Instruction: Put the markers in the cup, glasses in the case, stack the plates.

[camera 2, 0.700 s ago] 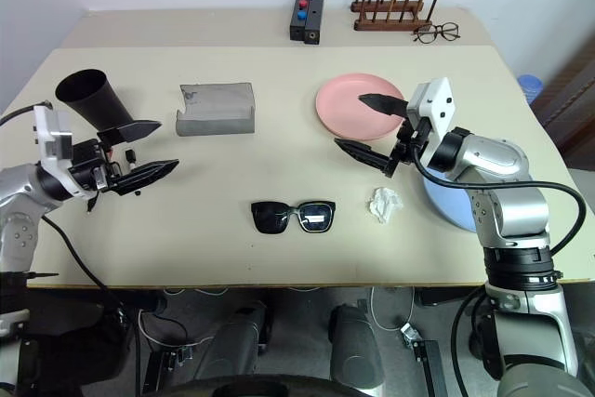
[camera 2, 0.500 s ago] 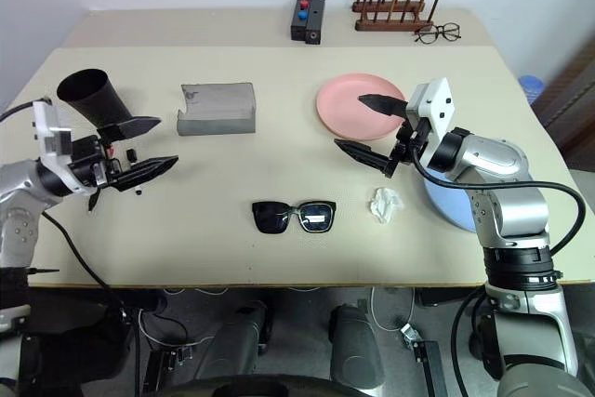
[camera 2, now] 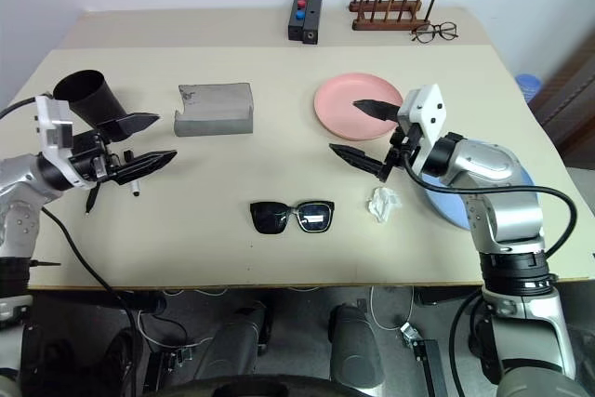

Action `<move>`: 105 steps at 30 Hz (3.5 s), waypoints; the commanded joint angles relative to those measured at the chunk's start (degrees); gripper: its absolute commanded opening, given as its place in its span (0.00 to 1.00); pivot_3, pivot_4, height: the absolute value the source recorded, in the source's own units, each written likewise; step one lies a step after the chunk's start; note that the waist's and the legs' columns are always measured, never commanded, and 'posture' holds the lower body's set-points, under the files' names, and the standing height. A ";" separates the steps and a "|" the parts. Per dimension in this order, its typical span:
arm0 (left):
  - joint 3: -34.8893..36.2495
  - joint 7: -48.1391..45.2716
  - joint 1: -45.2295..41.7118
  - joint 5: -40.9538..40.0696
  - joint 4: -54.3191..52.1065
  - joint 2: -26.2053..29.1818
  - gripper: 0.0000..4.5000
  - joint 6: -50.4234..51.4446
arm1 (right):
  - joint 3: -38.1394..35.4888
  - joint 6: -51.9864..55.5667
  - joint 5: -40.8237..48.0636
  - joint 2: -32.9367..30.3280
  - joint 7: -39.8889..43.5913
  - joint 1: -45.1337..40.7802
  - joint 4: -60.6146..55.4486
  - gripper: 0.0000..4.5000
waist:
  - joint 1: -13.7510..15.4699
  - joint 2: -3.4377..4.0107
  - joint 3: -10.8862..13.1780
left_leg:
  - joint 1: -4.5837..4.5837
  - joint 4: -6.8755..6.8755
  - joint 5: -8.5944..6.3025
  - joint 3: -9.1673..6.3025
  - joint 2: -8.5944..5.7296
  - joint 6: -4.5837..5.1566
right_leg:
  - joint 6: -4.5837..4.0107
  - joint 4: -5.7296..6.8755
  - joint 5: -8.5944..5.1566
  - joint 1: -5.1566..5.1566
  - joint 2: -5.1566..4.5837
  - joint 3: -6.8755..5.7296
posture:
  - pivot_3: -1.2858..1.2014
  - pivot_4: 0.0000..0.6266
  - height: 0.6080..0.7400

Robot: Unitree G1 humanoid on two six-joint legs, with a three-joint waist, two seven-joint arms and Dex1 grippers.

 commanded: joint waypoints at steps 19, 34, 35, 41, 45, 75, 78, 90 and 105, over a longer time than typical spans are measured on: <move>10.89 11.57 5.66 3.01 -2.78 4.94 1.00 -2.76 | 5.13 -5.81 -5.23 9.55 -3.91 -7.63 5.51 0.99 | 0.41 0.01 0.00 | 0.04 -0.06 -0.01 0.06 -0.01 -0.01 | -0.02 -0.02 0.00 -0.04 0.04 0.14 | 0.52 0.24 1.00; 17.97 25.87 12.13 5.30 1.76 8.84 1.00 13.66 | 7.72 -4.68 -6.47 10.90 -4.07 -7.46 5.22 0.99 | 0.01 -0.01 0.00 | 0.43 -0.54 0.01 0.31 0.01 -0.01 | 0.04 0.00 0.02 -0.06 0.08 0.46 | 0.52 0.24 1.00; 18.65 27.58 12.43 5.57 2.08 8.72 1.00 15.01 | 8.32 -4.98 -7.12 11.34 -4.34 -7.68 5.55 0.99 | 0.01 -0.01 0.00 | 0.49 -0.59 0.00 0.32 0.03 -0.01 | 0.05 0.00 0.02 -0.04 0.09 0.46 | 0.52 0.24 1.00; 21.06 36.60 11.70 4.39 0.16 6.56 1.00 24.49 | 9.20 -5.55 -8.08 13.13 -4.39 -9.18 6.99 0.99 | 0.41 -0.01 -0.01 | 0.63 -0.67 0.02 0.31 0.03 -0.06 | 0.02 0.00 0.01 0.04 0.10 0.51 | 0.52 0.24 1.00; 17.92 41.54 8.99 8.25 5.09 7.70 1.00 27.69 | 10.64 -3.74 -8.31 12.20 -2.29 -9.78 7.36 0.99 | 0.46 -0.14 -0.08 | 0.64 -0.66 0.04 0.31 0.01 -0.10 | 0.02 0.00 0.01 0.05 0.10 0.53 | 0.52 0.24 1.00; -4.06 35.03 -14.39 12.33 18.89 10.68 0.81 50.41 | 12.29 1.77 -11.35 11.75 -4.78 -10.00 5.49 1.00 | 0.07 -0.18 -0.07 | 0.67 -0.78 0.21 0.31 0.01 -0.37 | 0.11 0.07 0.06 0.02 0.17 0.56 | 0.52 0.24 1.00; -4.78 34.83 -14.40 12.65 19.08 10.65 0.48 51.83 | 12.36 1.72 -11.05 11.47 -4.63 -9.77 5.18 1.00 | 0.09 -0.19 -0.07 | 0.67 -0.78 0.21 0.31 0.01 -0.37 | 0.11 0.07 0.06 0.02 0.17 0.56 | 0.52 0.24 1.00; -7.95 28.98 -9.75 10.62 13.06 16.44 0.01 61.98 | 12.50 0.81 -11.44 11.32 -4.92 -9.68 5.49 1.00 | -0.51 -0.19 -0.07 | 0.68 -0.80 0.21 0.33 0.01 -0.38 | 0.12 0.06 0.06 0.02 0.16 0.60 | 0.52 0.24 1.00; -4.99 21.76 7.31 5.86 -1.62 25.00 0.26 64.95 | 13.28 0.13 -11.91 11.73 -4.60 -9.00 5.67 1.00 | -1.12 -0.19 -0.05 | 0.67 -0.93 0.20 0.34 0.01 -0.40 | -0.09 0.00 -0.06 -0.07 0.05 0.64 | 0.52 0.24 1.00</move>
